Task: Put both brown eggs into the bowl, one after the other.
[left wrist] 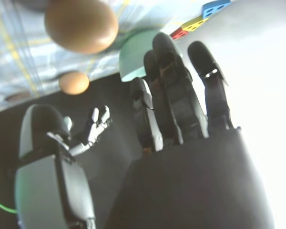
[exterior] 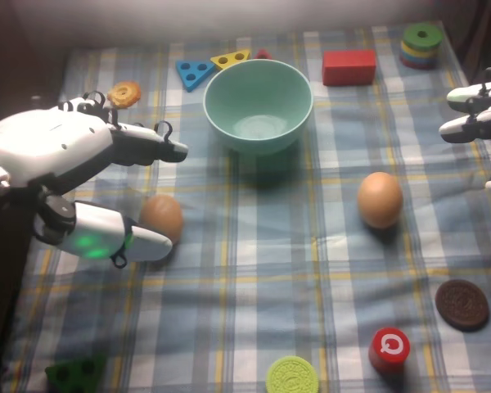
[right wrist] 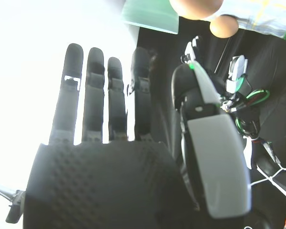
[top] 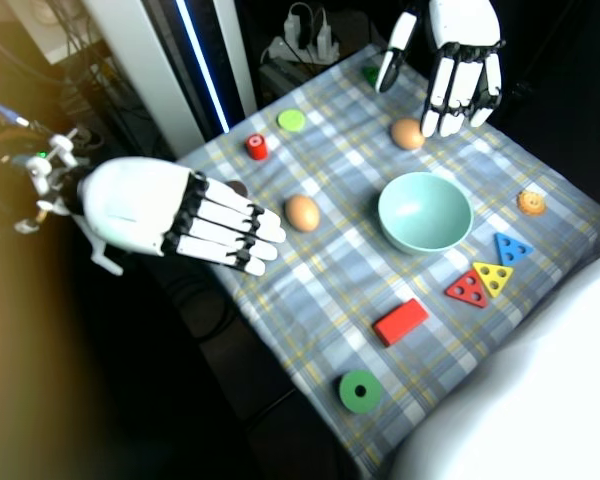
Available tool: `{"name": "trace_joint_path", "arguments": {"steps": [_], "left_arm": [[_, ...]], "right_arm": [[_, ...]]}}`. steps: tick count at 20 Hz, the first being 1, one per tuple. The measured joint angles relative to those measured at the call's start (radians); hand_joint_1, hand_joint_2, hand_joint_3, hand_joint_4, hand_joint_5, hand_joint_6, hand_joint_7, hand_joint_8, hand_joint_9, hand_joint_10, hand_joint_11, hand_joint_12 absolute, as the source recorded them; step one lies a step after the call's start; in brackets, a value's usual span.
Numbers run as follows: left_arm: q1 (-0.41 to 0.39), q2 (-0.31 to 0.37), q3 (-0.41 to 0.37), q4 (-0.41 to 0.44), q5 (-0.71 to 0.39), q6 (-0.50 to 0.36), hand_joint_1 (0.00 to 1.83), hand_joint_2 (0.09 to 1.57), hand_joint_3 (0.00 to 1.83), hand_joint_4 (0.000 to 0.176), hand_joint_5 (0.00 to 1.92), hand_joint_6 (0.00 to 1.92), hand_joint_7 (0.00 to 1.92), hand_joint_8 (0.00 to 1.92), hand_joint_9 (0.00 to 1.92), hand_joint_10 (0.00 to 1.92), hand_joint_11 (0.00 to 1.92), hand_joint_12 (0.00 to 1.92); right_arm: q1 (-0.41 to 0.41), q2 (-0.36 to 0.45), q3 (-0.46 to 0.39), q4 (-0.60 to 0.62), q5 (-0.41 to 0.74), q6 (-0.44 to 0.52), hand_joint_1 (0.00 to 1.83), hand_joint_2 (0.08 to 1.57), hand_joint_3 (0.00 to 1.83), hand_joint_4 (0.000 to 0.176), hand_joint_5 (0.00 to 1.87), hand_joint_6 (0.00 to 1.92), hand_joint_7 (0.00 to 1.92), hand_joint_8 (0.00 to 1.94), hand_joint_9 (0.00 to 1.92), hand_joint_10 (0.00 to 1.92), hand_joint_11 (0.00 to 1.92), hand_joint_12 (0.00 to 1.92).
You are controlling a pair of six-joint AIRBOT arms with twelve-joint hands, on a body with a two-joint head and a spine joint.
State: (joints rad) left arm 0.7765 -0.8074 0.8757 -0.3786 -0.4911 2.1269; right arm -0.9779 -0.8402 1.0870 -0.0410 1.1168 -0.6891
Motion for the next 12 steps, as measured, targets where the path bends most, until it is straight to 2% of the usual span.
{"name": "trace_joint_path", "arguments": {"steps": [4, 6, 12], "left_arm": [[-0.021, -0.029, 0.021, -0.003, 0.061, 0.024, 0.71, 0.90, 0.00, 0.176, 0.45, 0.00, 0.59, 0.01, 0.60, 0.02, 0.03, 0.89], [-0.028, -0.036, 0.029, -0.004, 0.084, 0.035, 0.73, 0.91, 0.00, 0.176, 0.43, 0.00, 0.59, 0.00, 0.62, 0.02, 0.05, 0.90], [-0.036, -0.047, 0.046, -0.027, 0.125, 0.070, 0.84, 0.91, 0.00, 0.176, 0.43, 0.00, 0.62, 0.00, 0.65, 0.01, 0.04, 0.95]], "right_arm": [[-0.005, 0.000, 0.000, 0.003, 0.002, 0.008, 0.66, 1.31, 0.00, 0.000, 0.63, 0.00, 0.45, 0.00, 0.45, 0.00, 0.25, 0.65], [-0.011, 0.000, 0.000, 0.003, 0.002, 0.011, 0.65, 1.31, 0.00, 0.000, 0.63, 0.00, 0.45, 0.00, 0.47, 0.00, 0.30, 0.62], [-0.011, 0.000, 0.000, 0.004, 0.000, 0.015, 0.62, 1.31, 0.00, 0.000, 0.64, 0.00, 0.47, 0.00, 0.48, 0.00, 0.31, 0.63]]}}
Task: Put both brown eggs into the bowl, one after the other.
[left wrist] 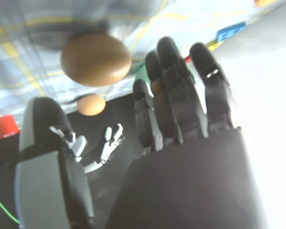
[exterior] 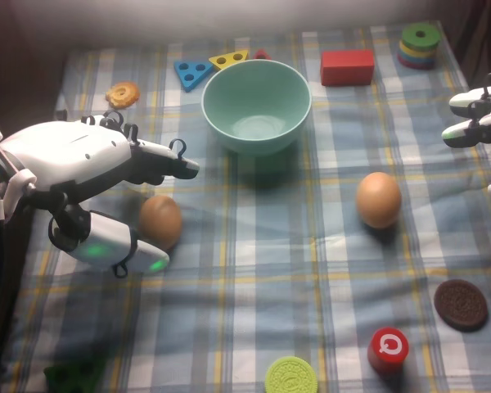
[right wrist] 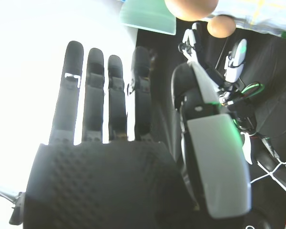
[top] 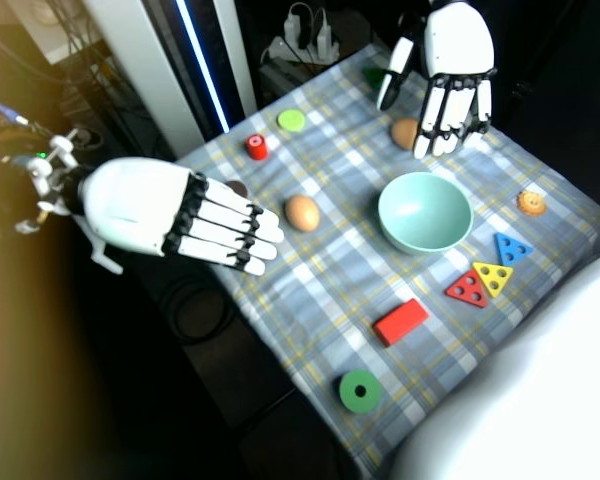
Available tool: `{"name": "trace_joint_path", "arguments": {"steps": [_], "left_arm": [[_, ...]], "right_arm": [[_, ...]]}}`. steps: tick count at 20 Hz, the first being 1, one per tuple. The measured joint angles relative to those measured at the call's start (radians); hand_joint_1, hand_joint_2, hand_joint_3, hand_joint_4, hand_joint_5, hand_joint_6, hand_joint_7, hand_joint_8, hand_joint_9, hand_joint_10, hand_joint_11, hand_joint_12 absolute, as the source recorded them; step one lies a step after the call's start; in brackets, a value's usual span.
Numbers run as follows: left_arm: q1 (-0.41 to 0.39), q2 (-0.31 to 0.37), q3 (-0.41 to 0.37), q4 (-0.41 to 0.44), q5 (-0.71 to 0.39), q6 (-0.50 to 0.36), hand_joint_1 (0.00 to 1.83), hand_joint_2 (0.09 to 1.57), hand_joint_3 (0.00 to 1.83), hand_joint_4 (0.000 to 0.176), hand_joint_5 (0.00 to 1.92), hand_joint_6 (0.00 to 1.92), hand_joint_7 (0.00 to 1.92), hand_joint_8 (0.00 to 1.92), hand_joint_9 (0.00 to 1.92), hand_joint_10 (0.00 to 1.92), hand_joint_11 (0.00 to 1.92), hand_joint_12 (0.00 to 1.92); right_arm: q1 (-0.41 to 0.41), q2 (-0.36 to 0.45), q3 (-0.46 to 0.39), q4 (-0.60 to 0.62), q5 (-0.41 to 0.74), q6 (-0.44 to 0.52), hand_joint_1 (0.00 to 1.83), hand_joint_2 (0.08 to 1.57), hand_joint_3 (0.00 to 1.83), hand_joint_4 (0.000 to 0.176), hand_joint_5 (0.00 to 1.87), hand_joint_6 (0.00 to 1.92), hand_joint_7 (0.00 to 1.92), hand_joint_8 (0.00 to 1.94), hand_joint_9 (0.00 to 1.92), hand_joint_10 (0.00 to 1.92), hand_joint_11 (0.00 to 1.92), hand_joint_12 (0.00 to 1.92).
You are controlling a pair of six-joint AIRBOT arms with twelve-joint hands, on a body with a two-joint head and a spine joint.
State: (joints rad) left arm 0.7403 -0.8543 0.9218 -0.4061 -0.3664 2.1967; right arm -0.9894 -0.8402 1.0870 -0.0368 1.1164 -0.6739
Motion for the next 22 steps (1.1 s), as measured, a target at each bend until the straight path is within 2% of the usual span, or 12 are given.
{"name": "trace_joint_path", "arguments": {"steps": [3, 8, 9, 10, 14, 15, 18, 21, 22], "left_arm": [[-0.002, -0.014, 0.013, -0.007, 0.016, 0.003, 0.86, 0.90, 0.00, 0.176, 0.47, 0.01, 0.67, 0.01, 0.67, 0.01, 0.03, 1.03], [-0.003, -0.029, 0.023, -0.019, 0.031, 0.004, 0.86, 0.92, 0.01, 0.176, 0.53, 0.01, 0.73, 0.01, 0.71, 0.01, 0.04, 0.99], [-0.003, -0.029, 0.023, -0.019, 0.035, 0.004, 0.87, 0.92, 0.01, 0.171, 0.55, 0.01, 0.74, 0.01, 0.71, 0.01, 0.03, 0.98], [-0.003, -0.032, 0.026, -0.020, 0.035, 0.004, 0.86, 0.93, 0.01, 0.175, 0.53, 0.00, 0.72, 0.00, 0.70, 0.01, 0.00, 0.96], [-0.003, -0.034, 0.027, -0.023, 0.036, 0.004, 0.89, 0.92, 0.00, 0.165, 0.61, 0.01, 0.78, 0.01, 0.75, 0.01, 0.07, 0.93], [-0.003, -0.034, 0.029, -0.028, 0.037, 0.005, 0.88, 0.92, 0.00, 0.167, 0.61, 0.01, 0.77, 0.01, 0.74, 0.01, 0.07, 0.93], [-0.003, -0.034, 0.030, -0.031, 0.037, 0.005, 0.87, 0.96, 0.00, 0.147, 0.63, 0.00, 0.77, 0.00, 0.74, 0.01, 0.08, 0.88], [-0.003, -0.034, 0.035, -0.041, 0.037, 0.004, 0.90, 0.97, 0.00, 0.118, 0.67, 0.00, 0.78, 0.00, 0.74, 0.00, 0.11, 0.82], [-0.004, -0.034, 0.035, -0.045, 0.037, 0.005, 0.89, 0.99, 0.01, 0.124, 0.66, 0.00, 0.77, 0.00, 0.72, 0.00, 0.09, 0.81]], "right_arm": [[0.000, 0.000, 0.000, 0.000, 0.000, 0.004, 0.61, 1.31, 0.00, 0.000, 0.65, 0.01, 0.48, 0.01, 0.49, 0.00, 0.30, 0.63], [-0.007, 0.000, 0.000, 0.001, 0.000, 0.005, 0.61, 1.31, 0.00, 0.000, 0.64, 0.00, 0.47, 0.00, 0.46, 0.00, 0.25, 0.62], [-0.007, 0.000, 0.000, -0.001, 0.000, 0.005, 0.61, 1.31, 0.00, 0.000, 0.64, 0.00, 0.48, 0.00, 0.47, 0.00, 0.26, 0.63], [-0.007, 0.000, 0.000, 0.000, 0.001, 0.006, 0.61, 1.31, 0.00, 0.000, 0.64, 0.00, 0.47, 0.00, 0.47, 0.00, 0.26, 0.63], [-0.007, 0.000, 0.002, 0.003, 0.000, 0.007, 0.60, 1.32, 0.00, 0.000, 0.64, 0.00, 0.49, 0.00, 0.47, 0.00, 0.23, 0.69], [-0.007, 0.000, 0.002, 0.002, 0.000, 0.008, 0.61, 1.32, 0.00, 0.000, 0.65, 0.00, 0.49, 0.00, 0.48, 0.00, 0.23, 0.69], [-0.007, 0.000, 0.002, 0.002, 0.000, 0.008, 0.63, 1.31, 0.00, 0.000, 0.66, 0.00, 0.50, 0.01, 0.49, 0.01, 0.24, 0.71], [-0.007, 0.000, 0.002, 0.003, 0.000, 0.008, 0.60, 1.31, 0.00, 0.000, 0.66, 0.00, 0.50, 0.00, 0.47, 0.00, 0.21, 0.72], [-0.013, 0.000, 0.002, 0.004, 0.005, 0.008, 0.60, 1.31, 0.00, 0.000, 0.67, 0.00, 0.50, 0.00, 0.48, 0.00, 0.21, 0.73]]}}
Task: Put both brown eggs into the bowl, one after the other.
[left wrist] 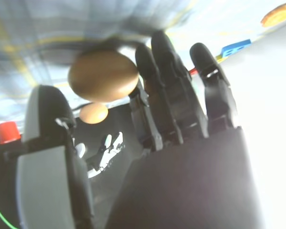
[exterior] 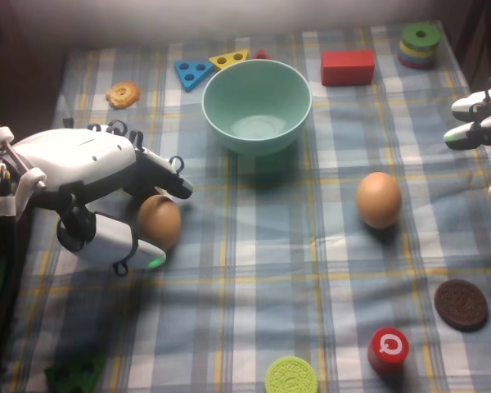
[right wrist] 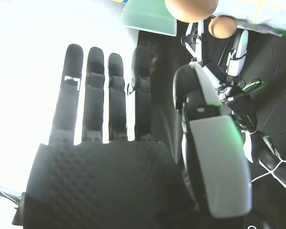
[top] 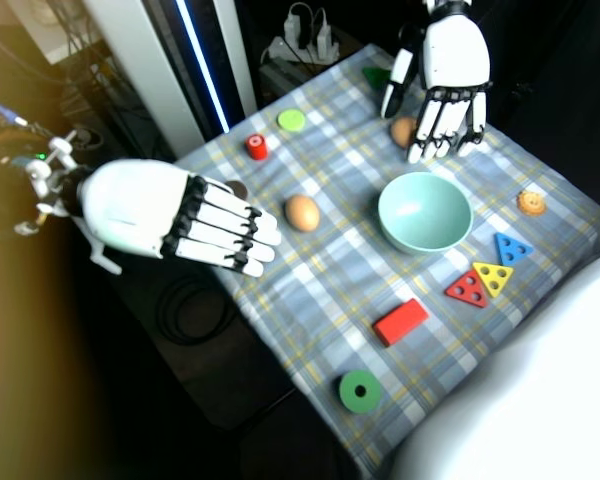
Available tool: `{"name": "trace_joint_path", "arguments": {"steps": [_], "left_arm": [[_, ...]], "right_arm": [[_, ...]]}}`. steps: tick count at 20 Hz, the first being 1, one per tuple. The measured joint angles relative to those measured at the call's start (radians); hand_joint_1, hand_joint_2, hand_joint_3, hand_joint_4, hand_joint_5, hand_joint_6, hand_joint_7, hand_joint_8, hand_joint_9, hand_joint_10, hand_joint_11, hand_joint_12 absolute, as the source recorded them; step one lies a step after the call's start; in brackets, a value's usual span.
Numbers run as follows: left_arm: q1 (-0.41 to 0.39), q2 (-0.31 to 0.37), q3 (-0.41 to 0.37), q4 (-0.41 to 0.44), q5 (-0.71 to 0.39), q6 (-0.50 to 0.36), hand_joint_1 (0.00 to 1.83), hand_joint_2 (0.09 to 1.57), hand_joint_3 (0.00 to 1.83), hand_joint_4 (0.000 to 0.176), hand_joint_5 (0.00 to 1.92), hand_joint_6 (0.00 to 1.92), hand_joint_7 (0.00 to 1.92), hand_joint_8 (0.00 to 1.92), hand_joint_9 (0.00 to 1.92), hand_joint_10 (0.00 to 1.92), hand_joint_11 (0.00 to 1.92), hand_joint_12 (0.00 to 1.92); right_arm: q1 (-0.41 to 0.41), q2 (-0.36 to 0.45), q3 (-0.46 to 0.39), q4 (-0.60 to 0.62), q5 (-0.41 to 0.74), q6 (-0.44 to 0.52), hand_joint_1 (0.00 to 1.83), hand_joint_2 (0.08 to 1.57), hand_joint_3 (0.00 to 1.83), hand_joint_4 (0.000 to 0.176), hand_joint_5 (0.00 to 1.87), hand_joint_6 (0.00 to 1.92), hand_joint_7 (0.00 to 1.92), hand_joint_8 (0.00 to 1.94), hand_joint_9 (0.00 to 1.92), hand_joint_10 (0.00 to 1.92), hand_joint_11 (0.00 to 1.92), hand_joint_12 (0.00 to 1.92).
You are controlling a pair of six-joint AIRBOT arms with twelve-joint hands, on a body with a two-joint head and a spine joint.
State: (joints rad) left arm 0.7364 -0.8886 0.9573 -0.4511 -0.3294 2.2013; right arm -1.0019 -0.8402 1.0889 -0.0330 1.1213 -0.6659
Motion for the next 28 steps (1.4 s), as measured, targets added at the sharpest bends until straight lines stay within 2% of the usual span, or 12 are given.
{"name": "trace_joint_path", "arguments": {"steps": [6, 8, 9, 14, 15, 16, 18, 21, 24, 25, 26, 28], "left_arm": [[-0.001, 0.000, 0.000, -0.011, -0.002, 0.000, 0.93, 1.02, 0.00, 0.087, 0.76, 0.00, 0.85, 0.01, 0.93, 0.11, 0.08, 1.19], [-0.001, 0.000, 0.000, -0.013, -0.011, 0.000, 0.94, 1.05, 0.00, 0.065, 0.83, 0.01, 0.98, 0.03, 0.83, 0.64, 0.08, 1.32], [-0.001, 0.000, 0.000, -0.014, -0.013, 0.000, 0.93, 1.05, 0.00, 0.076, 0.85, 0.00, 1.01, 0.02, 0.78, 0.81, 0.09, 1.29], [-0.001, 0.000, 0.000, -0.019, -0.010, 0.001, 0.95, 1.04, 0.00, 0.057, 0.89, 0.00, 1.05, 0.02, 0.81, 0.83, 0.10, 1.28], [-0.001, 0.000, 0.000, -0.019, -0.010, 0.001, 1.02, 1.07, 0.00, 0.152, 1.01, 0.70, 1.10, 0.03, 0.81, 0.87, 0.10, 1.34], [-0.001, 0.000, 0.000, -0.021, -0.010, 0.001, 1.19, 1.11, 0.06, 0.000, 0.91, 1.02, 0.95, 0.88, 0.80, 0.91, 0.08, 1.36], [-0.001, 0.000, 0.000, -0.026, -0.015, 0.002, 1.23, 1.15, 0.01, 0.000, 0.88, 1.09, 0.91, 1.11, 0.82, 1.03, 0.10, 1.51], [-0.001, 0.000, 0.000, -0.040, -0.037, 0.001, 1.25, 1.12, 0.00, 0.000, 0.94, 1.00, 0.97, 1.05, 0.75, 1.33, 0.04, 1.73], [-0.001, 0.010, -0.007, -0.051, -0.072, 0.001, 1.25, 1.12, 0.00, 0.000, 0.95, 0.98, 0.98, 1.03, 0.75, 1.36, 0.21, 1.61], [-0.004, 0.011, -0.007, -0.056, -0.087, 0.001, 1.11, 1.10, 0.00, 0.014, 1.00, 0.93, 0.99, 0.90, 0.72, 1.53, 0.26, 1.69], [-0.007, 0.012, -0.010, -0.058, -0.099, 0.001, 1.06, 1.10, 0.00, 0.100, 1.00, 0.93, 1.01, 0.80, 0.72, 1.58, 0.30, 1.69], [-0.012, 0.020, -0.022, -0.054, -0.120, -0.004, 1.04, 1.08, 0.00, 0.165, 1.03, 0.88, 1.10, 0.52, 0.78, 1.44, 0.31, 1.65]], "right_arm": [[-0.001, 0.000, 0.000, -0.001, -0.005, 0.004, 0.63, 1.32, 0.00, 0.000, 0.65, 0.00, 0.49, 0.00, 0.47, 0.00, 0.19, 0.74], [-0.001, 0.000, 0.000, -0.001, -0.005, 0.004, 0.63, 1.32, 0.00, 0.000, 0.65, 0.00, 0.49, 0.00, 0.46, 0.00, 0.19, 0.73], [-0.001, 0.000, 0.000, -0.001, -0.005, 0.004, 0.63, 1.32, 0.00, 0.000, 0.65, 0.00, 0.49, 0.00, 0.46, 0.00, 0.19, 0.74], [-0.002, 0.000, 0.000, 0.000, -0.005, 0.004, 0.61, 1.32, 0.00, 0.000, 0.67, 0.01, 0.51, 0.01, 0.49, 0.01, 0.21, 0.75], [-0.002, 0.000, 0.000, 0.001, -0.005, 0.004, 0.61, 1.32, 0.00, 0.000, 0.67, 0.00, 0.51, 0.01, 0.49, 0.01, 0.22, 0.75], [-0.002, 0.000, 0.000, 0.002, -0.005, 0.004, 0.61, 1.32, 0.00, 0.000, 0.66, 0.00, 0.51, 0.01, 0.50, 0.01, 0.22, 0.75], [-0.008, 0.000, 0.000, 0.006, -0.003, 0.005, 0.61, 1.32, 0.00, 0.000, 0.67, 0.00, 0.52, 0.01, 0.49, 0.01, 0.20, 0.74], [-0.009, 0.000, 0.000, 0.006, -0.004, 0.006, 0.61, 1.32, 0.00, 0.000, 0.68, 0.01, 0.52, 0.01, 0.50, 0.01, 0.21, 0.74], [-0.009, 0.000, 0.000, 0.006, -0.005, 0.006, 0.62, 1.31, 0.00, 0.000, 0.68, 0.00, 0.52, 0.00, 0.49, 0.00, 0.20, 0.73], [-0.009, 0.000, 0.000, 0.006, -0.004, 0.006, 0.61, 1.31, 0.00, 0.000, 0.68, 0.00, 0.53, 0.00, 0.48, 0.00, 0.21, 0.70], [-0.009, 0.000, 0.000, 0.006, -0.004, 0.006, 0.62, 1.31, 0.00, 0.000, 0.69, 0.00, 0.53, 0.00, 0.50, 0.00, 0.23, 0.70], [-0.012, 0.000, 0.000, 0.006, -0.004, 0.006, 0.61, 1.31, 0.00, 0.000, 0.68, 0.00, 0.52, 0.00, 0.49, 0.00, 0.23, 0.69]]}}
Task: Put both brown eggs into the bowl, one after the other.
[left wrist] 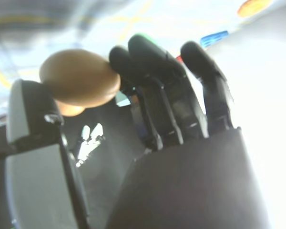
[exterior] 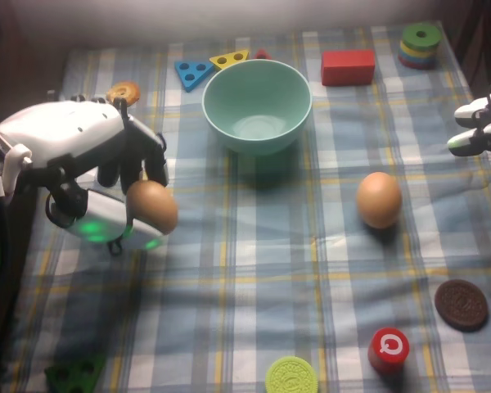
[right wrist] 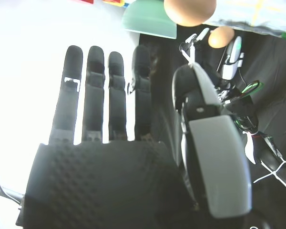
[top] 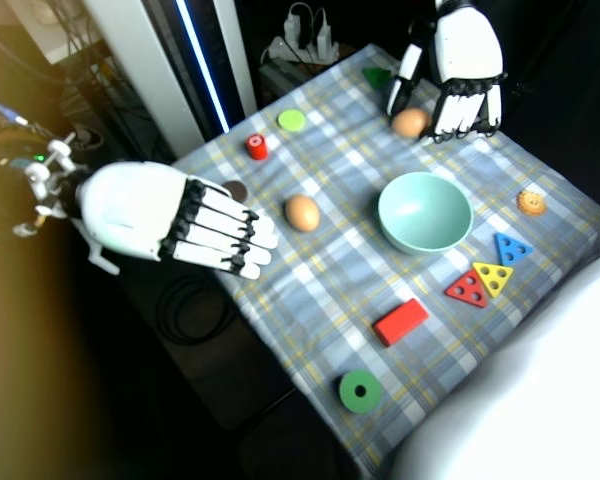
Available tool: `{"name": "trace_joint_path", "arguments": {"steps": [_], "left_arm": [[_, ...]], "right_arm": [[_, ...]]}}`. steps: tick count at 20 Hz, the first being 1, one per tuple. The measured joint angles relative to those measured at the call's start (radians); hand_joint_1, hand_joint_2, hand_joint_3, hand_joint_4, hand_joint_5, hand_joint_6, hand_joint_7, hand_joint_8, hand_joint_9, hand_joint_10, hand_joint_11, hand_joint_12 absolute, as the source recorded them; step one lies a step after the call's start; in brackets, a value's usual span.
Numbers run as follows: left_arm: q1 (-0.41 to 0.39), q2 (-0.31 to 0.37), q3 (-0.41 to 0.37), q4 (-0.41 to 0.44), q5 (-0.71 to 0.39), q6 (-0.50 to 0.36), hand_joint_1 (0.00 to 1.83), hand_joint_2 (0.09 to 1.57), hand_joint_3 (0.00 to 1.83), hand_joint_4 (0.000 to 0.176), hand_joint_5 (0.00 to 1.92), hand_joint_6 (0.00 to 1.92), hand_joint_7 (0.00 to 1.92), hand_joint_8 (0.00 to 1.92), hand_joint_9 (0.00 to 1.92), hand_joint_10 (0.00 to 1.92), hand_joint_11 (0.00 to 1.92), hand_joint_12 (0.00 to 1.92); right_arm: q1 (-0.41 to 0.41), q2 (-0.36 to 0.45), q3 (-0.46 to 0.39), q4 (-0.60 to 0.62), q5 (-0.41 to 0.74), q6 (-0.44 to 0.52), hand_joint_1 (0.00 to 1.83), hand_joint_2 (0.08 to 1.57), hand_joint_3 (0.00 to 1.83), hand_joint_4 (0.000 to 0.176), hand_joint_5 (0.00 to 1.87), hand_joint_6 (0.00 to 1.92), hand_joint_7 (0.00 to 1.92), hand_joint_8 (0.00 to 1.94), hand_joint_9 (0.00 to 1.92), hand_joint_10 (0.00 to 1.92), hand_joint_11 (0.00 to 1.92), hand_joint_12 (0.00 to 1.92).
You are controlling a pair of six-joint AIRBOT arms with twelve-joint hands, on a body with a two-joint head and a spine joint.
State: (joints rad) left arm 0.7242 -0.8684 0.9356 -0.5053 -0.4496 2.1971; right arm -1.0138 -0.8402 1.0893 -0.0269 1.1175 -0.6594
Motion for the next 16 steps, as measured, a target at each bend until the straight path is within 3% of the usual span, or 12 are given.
{"name": "trace_joint_path", "arguments": {"steps": [2, 3, 4, 5, 6, 7, 9, 10, 12, 13, 15, 16], "left_arm": [[-0.026, 0.010, -0.006, 0.031, -0.016, -0.035, 1.04, 1.07, 0.00, 0.176, 1.06, 0.84, 1.13, 0.56, 0.77, 1.38, 0.24, 1.67], [-0.046, 0.011, -0.006, 0.048, -0.042, -0.051, 1.20, 1.12, 0.00, 0.000, 0.94, 0.87, 1.02, 1.06, 0.77, 1.25, 0.23, 1.62], [-0.058, 0.011, -0.006, 0.050, -0.050, -0.051, 1.20, 1.12, 0.00, 0.000, 0.94, 0.87, 1.02, 1.06, 0.77, 1.25, 0.23, 1.62], [-0.088, 0.005, 0.003, 0.061, -0.064, -0.053, 1.05, 1.12, 0.00, 0.110, 0.95, 0.98, 1.03, 0.67, 0.84, 1.07, 0.28, 1.50], [-0.122, -0.016, 0.024, 0.064, -0.076, -0.052, 1.22, 1.12, 0.00, 0.000, 0.95, 0.84, 1.04, 1.01, 0.89, 0.96, 0.28, 1.44], [-0.154, -0.037, 0.046, 0.066, -0.079, -0.052, 1.26, 1.09, 0.00, 0.000, 0.97, 0.81, 1.13, 0.92, 1.00, 0.65, 0.31, 1.25], [-0.230, -0.101, 0.107, 0.071, -0.058, -0.051, 1.27, 1.05, 0.00, 0.000, 1.02, 0.78, 1.25, 0.65, 1.13, 0.23, 0.31, 1.10], [-0.254, -0.141, 0.143, 0.063, -0.043, -0.052, 1.29, 1.05, 0.00, 0.000, 1.10, 0.55, 1.20, 0.82, 1.22, 0.23, 0.41, 1.12], [-0.278, -0.219, 0.225, 0.037, 0.016, -0.055, 1.28, 1.04, 0.00, 0.000, 1.12, 0.53, 1.19, 0.83, 1.22, 0.17, 0.39, 0.93], [-0.284, -0.246, 0.257, 0.018, 0.051, -0.051, 1.29, 1.04, 0.00, 0.000, 1.13, 0.53, 1.23, 0.77, 1.23, 0.12, 0.36, 0.96], [-0.288, -0.293, 0.307, -0.027, 0.109, -0.027, 1.26, 1.06, 0.00, 0.000, 1.04, 0.75, 1.18, 0.77, 1.20, 0.03, 0.37, 0.95], [-0.289, -0.298, 0.314, -0.035, 0.120, -0.021, 1.22, 1.11, 0.01, 0.000, 0.93, 0.97, 1.06, 0.95, 1.08, 0.03, 0.37, 0.90]], "right_arm": [[0.000, 0.000, 0.001, 0.000, 0.000, 0.000, 0.63, 1.30, 0.00, 0.000, 0.68, 0.00, 0.53, 0.00, 0.51, 0.00, 0.26, 0.69], [0.000, 0.000, 0.002, 0.001, -0.001, 0.000, 0.62, 1.31, 0.00, 0.000, 0.68, 0.00, 0.53, 0.00, 0.50, 0.00, 0.25, 0.67], [0.000, 0.000, 0.003, 0.001, -0.001, 0.000, 0.62, 1.31, 0.00, 0.000, 0.68, 0.00, 0.53, 0.00, 0.50, 0.00, 0.25, 0.67], [0.000, 0.000, 0.004, 0.001, 0.000, 0.000, 0.64, 1.31, 0.00, 0.000, 0.68, 0.00, 0.54, 0.00, 0.51, 0.00, 0.27, 0.67], [0.000, -0.001, 0.007, 0.001, 0.000, 0.000, 0.64, 1.31, 0.00, 0.000, 0.68, 0.00, 0.54, 0.00, 0.51, 0.00, 0.27, 0.67], [0.000, -0.003, 0.008, 0.004, 0.000, 0.000, 0.64, 1.30, 0.00, 0.000, 0.68, 0.00, 0.54, 0.00, 0.52, 0.01, 0.28, 0.67], [0.000, -0.014, 0.014, 0.005, -0.001, 0.000, 0.63, 1.30, 0.00, 0.000, 0.68, 0.00, 0.55, 0.00, 0.53, 0.01, 0.30, 0.67], [0.000, -0.019, 0.014, 0.006, -0.001, 0.000, 0.61, 1.30, 0.00, 0.000, 0.68, 0.00, 0.55, 0.00, 0.53, 0.01, 0.30, 0.67], [0.001, -0.029, 0.023, 0.003, -0.002, 0.000, 0.64, 1.31, 0.00, 0.000, 0.70, 0.00, 0.57, 0.01, 0.55, 0.01, 0.30, 0.67], [0.002, -0.029, 0.023, 0.004, -0.002, 0.000, 0.69, 1.31, 0.00, 0.000, 0.68, 0.00, 0.57, 0.01, 0.54, 0.01, 0.30, 0.67], [0.014, -0.034, 0.027, 0.001, -0.002, 0.000, 0.69, 1.31, 0.00, 0.000, 0.68, 0.00, 0.58, 0.01, 0.57, 0.01, 0.31, 0.68], [0.014, -0.037, 0.030, 0.000, 0.000, 0.000, 0.65, 1.31, 0.00, 0.000, 0.69, 0.00, 0.59, 0.01, 0.58, 0.02, 0.33, 0.69]]}}
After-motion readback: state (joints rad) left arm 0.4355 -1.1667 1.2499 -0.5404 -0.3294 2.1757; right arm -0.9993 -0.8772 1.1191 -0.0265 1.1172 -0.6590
